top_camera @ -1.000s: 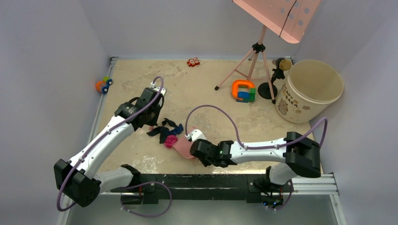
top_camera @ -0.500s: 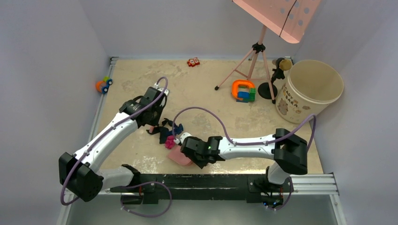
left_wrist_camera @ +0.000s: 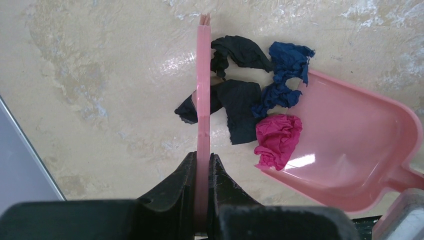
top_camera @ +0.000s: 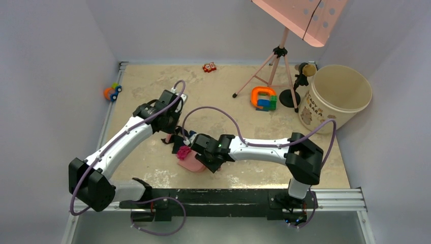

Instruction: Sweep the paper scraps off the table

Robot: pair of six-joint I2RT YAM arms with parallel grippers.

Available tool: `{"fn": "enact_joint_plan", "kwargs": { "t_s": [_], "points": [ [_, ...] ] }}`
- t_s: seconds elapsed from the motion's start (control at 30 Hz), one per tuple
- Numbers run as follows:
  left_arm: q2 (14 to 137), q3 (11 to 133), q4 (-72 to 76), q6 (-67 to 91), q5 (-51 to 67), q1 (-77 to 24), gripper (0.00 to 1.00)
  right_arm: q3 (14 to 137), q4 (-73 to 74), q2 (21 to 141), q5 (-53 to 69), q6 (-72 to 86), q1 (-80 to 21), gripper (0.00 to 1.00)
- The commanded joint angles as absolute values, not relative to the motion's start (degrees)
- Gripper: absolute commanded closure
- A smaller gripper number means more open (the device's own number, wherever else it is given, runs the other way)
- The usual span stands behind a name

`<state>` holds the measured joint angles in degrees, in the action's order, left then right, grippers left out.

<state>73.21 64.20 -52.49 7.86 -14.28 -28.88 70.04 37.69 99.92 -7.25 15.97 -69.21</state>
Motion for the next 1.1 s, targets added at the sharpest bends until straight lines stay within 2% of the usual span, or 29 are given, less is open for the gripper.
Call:
{"fn": "enact_joint_plan", "kwargs": {
  "t_s": [0.0, 0.2, 0.7, 1.07],
  "points": [
    [74.0, 66.8, -50.8, 7.2, -11.8, -28.1, 1.00, 68.2, 40.3, 96.2, -6.3, 14.5, -69.2, 1.00],
    [75.8, 68.2, -51.1, 7.1, -8.8, -27.6, 1.00, 68.2, 40.7, 96.4, -5.8, 13.1, -66.3, 1.00],
    [74.8, 67.5, -50.7, 7.2, -1.0, -27.6, 1.00, 79.8, 42.5, 105.7, -6.1, 5.4, -62.4, 1.00],
    [72.7, 68.8, -55.4, 9.2, 12.4, -27.9, 1.00, 75.8, 37.7, 104.1, -7.8, 6.3, -60.8, 1.00]
  ]
}}
